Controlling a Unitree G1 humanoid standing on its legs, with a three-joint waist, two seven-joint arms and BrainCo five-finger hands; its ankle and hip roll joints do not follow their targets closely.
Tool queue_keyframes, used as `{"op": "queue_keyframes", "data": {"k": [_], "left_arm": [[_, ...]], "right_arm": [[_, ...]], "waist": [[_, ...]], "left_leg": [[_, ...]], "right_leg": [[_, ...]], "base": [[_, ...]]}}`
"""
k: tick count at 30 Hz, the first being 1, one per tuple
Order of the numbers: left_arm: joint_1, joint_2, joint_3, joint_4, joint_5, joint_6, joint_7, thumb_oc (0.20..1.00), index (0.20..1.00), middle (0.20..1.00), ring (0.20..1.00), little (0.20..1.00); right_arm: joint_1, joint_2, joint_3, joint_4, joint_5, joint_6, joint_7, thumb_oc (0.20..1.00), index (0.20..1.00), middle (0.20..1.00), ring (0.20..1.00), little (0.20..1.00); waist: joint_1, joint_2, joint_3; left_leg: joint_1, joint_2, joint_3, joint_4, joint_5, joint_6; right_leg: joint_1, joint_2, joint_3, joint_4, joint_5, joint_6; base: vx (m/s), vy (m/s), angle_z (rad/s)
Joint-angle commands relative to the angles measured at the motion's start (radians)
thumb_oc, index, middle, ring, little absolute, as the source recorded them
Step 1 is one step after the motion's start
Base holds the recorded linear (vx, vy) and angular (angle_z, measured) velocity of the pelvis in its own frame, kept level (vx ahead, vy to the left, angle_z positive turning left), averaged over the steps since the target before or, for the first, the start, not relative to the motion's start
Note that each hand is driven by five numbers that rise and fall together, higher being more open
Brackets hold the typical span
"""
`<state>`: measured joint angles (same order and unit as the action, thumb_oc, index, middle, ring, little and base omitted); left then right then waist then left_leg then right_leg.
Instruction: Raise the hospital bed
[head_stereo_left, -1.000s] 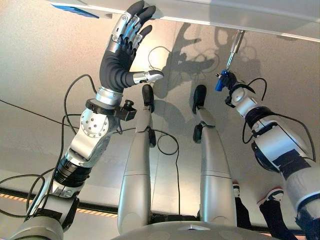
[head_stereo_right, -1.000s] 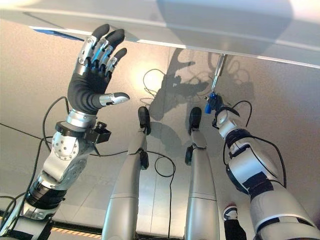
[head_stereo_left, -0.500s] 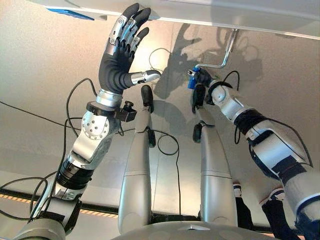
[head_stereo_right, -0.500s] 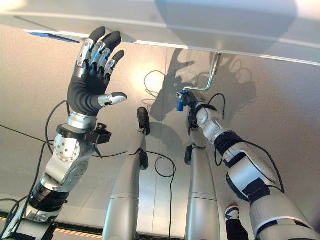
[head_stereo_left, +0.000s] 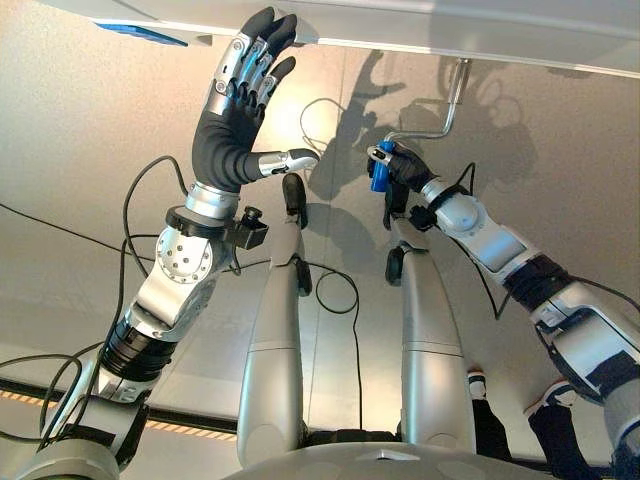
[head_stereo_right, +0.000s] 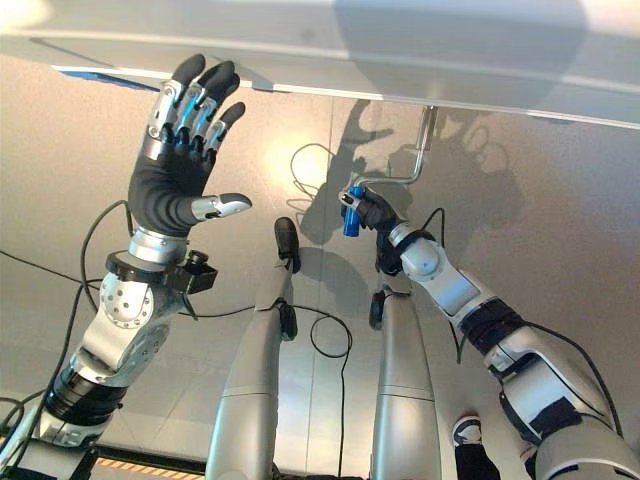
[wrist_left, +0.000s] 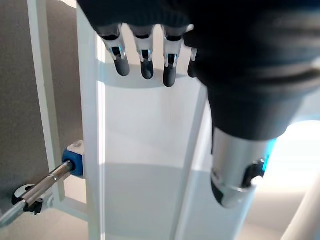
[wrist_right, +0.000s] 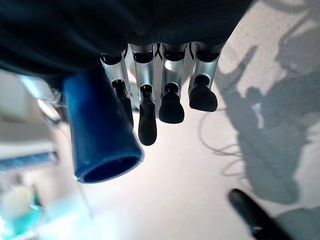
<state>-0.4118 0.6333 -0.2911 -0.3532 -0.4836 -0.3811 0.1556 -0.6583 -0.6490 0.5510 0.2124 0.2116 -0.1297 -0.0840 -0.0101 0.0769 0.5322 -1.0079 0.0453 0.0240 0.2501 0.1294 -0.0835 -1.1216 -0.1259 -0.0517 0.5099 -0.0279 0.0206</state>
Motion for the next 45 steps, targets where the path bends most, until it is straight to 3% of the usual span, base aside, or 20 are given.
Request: {"op": "queue_keyframes", "data": {"k": [1,3,5,7,10,16,21,27,31,37,44,45], "left_arm": [[0.063,0.042,0.047,-0.123,0.045,-0.073,0.002,1.0,1.0,1.0,1.0,1.0],[0.098,0.056,0.084,-0.132,0.043,-0.075,-0.014,1.0,1.0,1.0,1.0,1.0],[0.108,0.062,0.091,-0.134,0.042,-0.075,-0.023,1.0,1.0,1.0,1.0,1.0],[0.138,0.079,0.13,-0.138,0.054,-0.074,-0.041,1.0,1.0,1.0,1.0,1.0],[0.16,0.09,0.154,-0.141,0.063,-0.076,-0.062,1.0,1.0,1.0,1.0,1.0],[0.188,0.085,0.195,-0.139,0.075,-0.073,-0.074,1.0,1.0,1.0,1.0,1.0],[0.193,0.073,0.225,-0.139,0.073,-0.077,-0.079,1.0,1.0,1.0,1.0,1.0],[0.184,0.06,0.224,-0.142,0.096,-0.068,-0.061,1.0,1.0,1.0,1.0,1.0],[0.174,0.057,0.215,-0.143,0.12,-0.06,-0.037,1.0,1.0,1.0,1.0,1.0],[0.17,0.054,0.175,-0.132,0.134,-0.041,-0.03,1.0,1.0,1.0,1.0,1.0],[0.167,-0.011,0.036,0.235,0.096,0.018,-0.036,1.0,1.0,1.0,1.0,1.0],[0.17,-0.019,0.005,0.348,0.128,0.034,-0.039,1.0,1.0,1.0,1.0,1.0]], "right_arm": [[-0.011,0.043,-0.051,-0.261,0.045,-0.232,-0.024,0.2,0.2,0.2,0.2,0.2],[0.121,0.02,-0.194,-0.314,0.107,-0.264,-0.034,0.2,0.2,0.2,0.2,0.2],[0.157,0.013,-0.234,-0.323,0.121,-0.269,-0.032,0.2,0.2,0.2,0.2,0.2],[0.245,-0.013,-0.356,-0.376,0.097,-0.296,-0.057,0.2,0.2,0.2,0.2,0.2],[0.307,0.018,-0.459,-0.392,0.131,-0.326,-0.077,0.2,0.2,0.2,0.2,0.2],[0.366,0.117,-0.577,-0.324,0.252,-0.367,-0.108,0.2,0.2,0.2,0.2,0.2],[0.385,0.145,-0.653,-0.251,0.259,-0.386,-0.16,0.2,0.2,0.2,0.2,0.2],[0.371,0.147,-0.663,-0.164,0.181,-0.362,-0.251,0.2,0.2,0.2,0.2,0.2],[0.368,0.138,-0.653,-0.115,0.054,-0.302,-0.332,0.2,0.2,0.2,0.2,0.2],[0.362,0.142,-0.61,-0.048,0.035,-0.26,-0.342,0.2,0.2,0.2,0.2,0.2],[0.325,0.139,-0.514,0.173,0.066,-0.19,-0.311,0.2,0.2,0.2,0.2,0.2],[0.308,0.132,-0.485,0.207,0.085,-0.18,-0.284,0.536,0.536,0.536,0.536,0.536]], "waist": [[-0.041,-0.001,-0.012],[-0.058,-0.011,-0.012],[-0.061,-0.014,-0.012],[-0.074,-0.022,-0.012],[-0.082,-0.027,-0.012],[-0.09,-0.033,-0.012],[-0.094,-0.038,-0.012],[-0.091,-0.037,-0.012],[-0.087,-0.037,-0.012],[-0.081,-0.035,-0.012],[-0.08,-0.048,-0.012],[-0.079,-0.053,-0.012]], "left_leg": [[0.007,-0.039,0.01,0.124,-0.121,0.033],[0.01,-0.039,0.011,0.123,-0.124,0.033],[0.013,-0.039,0.011,0.125,-0.126,0.034],[0.02,-0.039,0.01,0.126,-0.13,0.033],[0.025,-0.039,0.009,0.13,-0.134,0.033],[0.032,-0.036,0.012,0.13,-0.141,0.034],[0.041,-0.036,0.006,0.119,-0.138,0.03],[0.047,-0.036,0.003,0.116,-0.139,0.03],[0.055,-0.035,0.0,0.115,-0.138,0.03],[0.082,-0.034,-0.004,0.106,-0.131,0.029],[0.21,-0.035,-0.002,0.053,-0.113,0.023],[0.262,-0.034,0.0,0.039,-0.112,0.023]], "right_leg": [[0.072,-0.019,0.002,-0.133,0.09,0.129],[0.076,-0.017,0.004,-0.135,0.09,0.13],[0.078,-0.017,0.005,-0.134,0.089,0.131],[0.085,-0.016,0.01,-0.133,0.086,0.131],[0.09,-0.015,0.01,-0.131,0.083,0.132],[0.099,-0.01,0.012,-0.133,0.076,0.131],[0.108,-0.009,0.004,-0.134,0.07,0.131],[0.117,-0.008,-0.001,-0.131,0.066,0.13],[0.125,-0.008,-0.004,-0.126,0.061,0.127],[0.154,-0.012,-0.018,-0.125,0.059,0.126],[0.276,-0.016,-0.036,-0.16,0.067,0.13],[0.326,-0.018,-0.041,-0.169,0.068,0.131]], "base": [[0.0,-0.002,0.03],[0.0,-0.01,0.05],[0.0,-0.009,0.06],[0.0,-0.011,0.06],[0.0,-0.012,0.06],[0.0,-0.001,0.0],[0.0,-0.005,-0.01],[0.0,-0.007,0.01],[0.0,0.0,0.0],[0.0,0.0,0.0],[0.0,0.0,0.0],[0.0,0.0,0.0]]}}
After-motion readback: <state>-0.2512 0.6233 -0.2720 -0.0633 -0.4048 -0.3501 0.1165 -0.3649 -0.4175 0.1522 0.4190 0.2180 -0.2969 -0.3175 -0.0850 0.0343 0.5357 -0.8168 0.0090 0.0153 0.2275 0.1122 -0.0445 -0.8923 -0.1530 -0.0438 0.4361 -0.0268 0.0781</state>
